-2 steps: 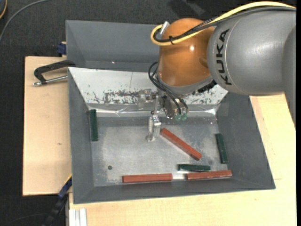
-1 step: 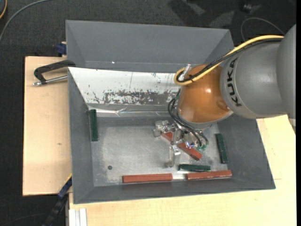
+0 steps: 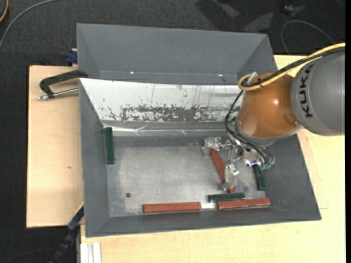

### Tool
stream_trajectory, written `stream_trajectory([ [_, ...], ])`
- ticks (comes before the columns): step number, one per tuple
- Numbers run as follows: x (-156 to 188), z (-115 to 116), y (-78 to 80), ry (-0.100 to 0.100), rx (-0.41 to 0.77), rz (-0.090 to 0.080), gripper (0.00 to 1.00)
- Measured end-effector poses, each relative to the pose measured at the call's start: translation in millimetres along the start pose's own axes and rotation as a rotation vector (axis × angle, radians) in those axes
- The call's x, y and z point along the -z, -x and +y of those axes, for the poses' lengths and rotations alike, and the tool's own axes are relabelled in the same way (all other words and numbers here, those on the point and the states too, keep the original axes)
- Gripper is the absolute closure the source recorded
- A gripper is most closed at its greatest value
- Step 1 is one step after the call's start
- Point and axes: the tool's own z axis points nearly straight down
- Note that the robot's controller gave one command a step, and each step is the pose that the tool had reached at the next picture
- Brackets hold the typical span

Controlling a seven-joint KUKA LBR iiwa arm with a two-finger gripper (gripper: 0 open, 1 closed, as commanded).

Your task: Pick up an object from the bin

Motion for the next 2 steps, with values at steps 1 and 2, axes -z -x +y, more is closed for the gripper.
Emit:
stream_trajectory([
  [1, 75, -44, -50.6, -0.003, -0.086, -0.005, 0.0],
  [2, 74, 39, -25.4, 0.009, -0.166, 0.003, 0.0],
])
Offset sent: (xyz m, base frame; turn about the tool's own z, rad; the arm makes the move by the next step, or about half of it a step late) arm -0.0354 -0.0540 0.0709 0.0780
